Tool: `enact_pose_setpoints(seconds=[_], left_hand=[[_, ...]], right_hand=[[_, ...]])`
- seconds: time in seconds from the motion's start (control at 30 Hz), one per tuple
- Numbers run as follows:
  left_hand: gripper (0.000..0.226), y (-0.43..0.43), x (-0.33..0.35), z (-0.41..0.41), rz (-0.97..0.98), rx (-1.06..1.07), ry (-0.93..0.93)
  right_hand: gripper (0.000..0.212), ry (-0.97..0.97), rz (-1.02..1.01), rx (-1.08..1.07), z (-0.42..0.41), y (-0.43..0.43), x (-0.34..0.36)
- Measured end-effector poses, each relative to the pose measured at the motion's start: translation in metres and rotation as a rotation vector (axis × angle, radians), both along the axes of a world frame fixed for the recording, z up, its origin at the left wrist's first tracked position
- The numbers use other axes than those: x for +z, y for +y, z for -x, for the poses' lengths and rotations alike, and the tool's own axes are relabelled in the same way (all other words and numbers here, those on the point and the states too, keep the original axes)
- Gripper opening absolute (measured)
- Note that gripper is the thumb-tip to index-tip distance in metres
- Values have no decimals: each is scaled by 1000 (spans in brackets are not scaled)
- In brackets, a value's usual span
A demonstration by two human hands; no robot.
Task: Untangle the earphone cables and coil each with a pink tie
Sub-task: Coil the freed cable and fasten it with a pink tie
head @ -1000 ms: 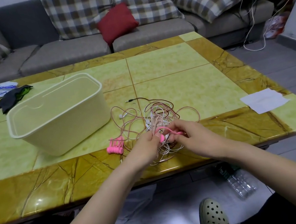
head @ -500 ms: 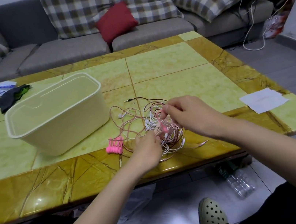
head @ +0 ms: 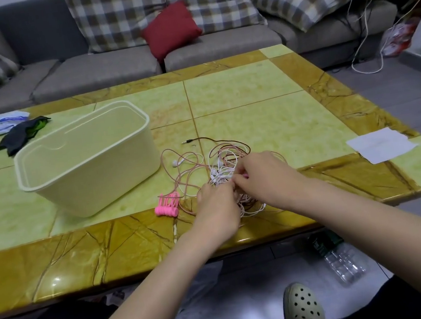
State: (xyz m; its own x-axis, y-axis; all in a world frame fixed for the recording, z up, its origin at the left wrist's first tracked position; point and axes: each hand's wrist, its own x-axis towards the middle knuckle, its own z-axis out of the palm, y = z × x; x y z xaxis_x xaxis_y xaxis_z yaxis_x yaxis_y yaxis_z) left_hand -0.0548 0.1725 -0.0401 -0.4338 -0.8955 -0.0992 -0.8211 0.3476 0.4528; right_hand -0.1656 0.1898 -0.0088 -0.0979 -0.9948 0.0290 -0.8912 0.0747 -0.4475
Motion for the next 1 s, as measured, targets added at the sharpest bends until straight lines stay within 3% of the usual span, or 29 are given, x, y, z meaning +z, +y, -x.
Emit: enact_pose_setpoints(seconds=[0.2, 0.5, 0.7, 0.87, 1.0], left_hand=[[30, 1, 2, 0, -9, 60, 86], [31, -11, 4, -4, 124, 82, 218], [13, -19, 3, -7, 51, 36, 171], [14, -20, 7, -7, -11, 49, 225], [27, -20, 12, -7, -66, 74, 286]], right_hand=[[22, 14, 58, -3, 1, 3, 3], [22, 15, 117, 21, -3, 0, 10], [18, -4, 140, 17, -3, -1, 11], [17, -38, 196, 56, -6, 4, 9], [20, -59, 275, 88, -10, 13, 3]])
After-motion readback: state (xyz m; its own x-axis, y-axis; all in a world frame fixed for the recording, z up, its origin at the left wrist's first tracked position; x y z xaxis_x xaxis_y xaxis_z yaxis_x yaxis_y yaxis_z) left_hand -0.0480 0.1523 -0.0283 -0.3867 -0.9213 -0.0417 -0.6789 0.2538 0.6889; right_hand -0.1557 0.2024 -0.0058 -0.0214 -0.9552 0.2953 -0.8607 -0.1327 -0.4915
